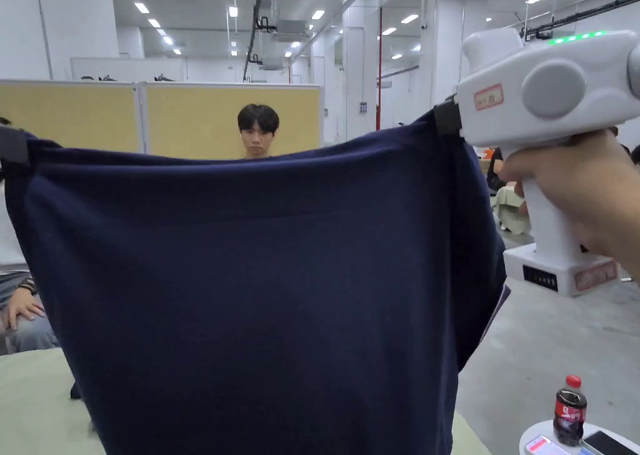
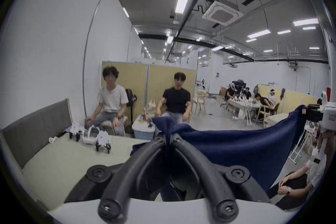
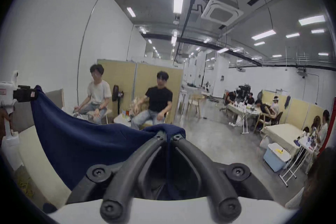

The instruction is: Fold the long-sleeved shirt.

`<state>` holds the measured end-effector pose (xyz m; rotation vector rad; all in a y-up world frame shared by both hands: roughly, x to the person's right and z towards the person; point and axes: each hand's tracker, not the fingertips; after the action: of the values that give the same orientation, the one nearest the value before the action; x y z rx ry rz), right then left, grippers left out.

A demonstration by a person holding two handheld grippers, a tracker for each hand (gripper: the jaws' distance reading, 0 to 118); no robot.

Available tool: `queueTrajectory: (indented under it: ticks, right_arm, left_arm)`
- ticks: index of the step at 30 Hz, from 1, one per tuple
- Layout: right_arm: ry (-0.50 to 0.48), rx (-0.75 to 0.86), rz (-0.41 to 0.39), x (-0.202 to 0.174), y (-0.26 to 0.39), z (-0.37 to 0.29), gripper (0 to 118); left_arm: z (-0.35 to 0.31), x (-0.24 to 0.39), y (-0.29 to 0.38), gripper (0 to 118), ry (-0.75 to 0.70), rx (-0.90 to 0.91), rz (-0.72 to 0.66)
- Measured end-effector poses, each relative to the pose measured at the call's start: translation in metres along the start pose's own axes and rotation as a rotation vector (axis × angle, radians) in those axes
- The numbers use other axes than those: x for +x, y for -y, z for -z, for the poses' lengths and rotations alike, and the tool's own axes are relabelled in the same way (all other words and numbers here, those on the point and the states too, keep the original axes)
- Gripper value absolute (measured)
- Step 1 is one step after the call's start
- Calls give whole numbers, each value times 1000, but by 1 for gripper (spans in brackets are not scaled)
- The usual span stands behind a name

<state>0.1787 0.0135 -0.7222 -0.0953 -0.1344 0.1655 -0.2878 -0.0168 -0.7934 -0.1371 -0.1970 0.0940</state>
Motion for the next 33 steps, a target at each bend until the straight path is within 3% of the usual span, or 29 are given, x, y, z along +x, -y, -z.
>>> queueTrajectory:
  ticks: [4,14,26,33]
  right_arm:
    - [32,89,-45,-2,-52,-26,2]
    - [54,150,-42,-6,-124,-41,2]
    - [39,124,-29,-11,-154,13,2]
    - [66,123,-32,7,-191,122,2]
  left_arm:
    - [-16,1,-44,0,-24,59,56]
    - [-61,22,-95,0,-47,138,68]
    - [39,0,-137,0,-70,108,96]
    - [109,3,-171,0,-68,120,97]
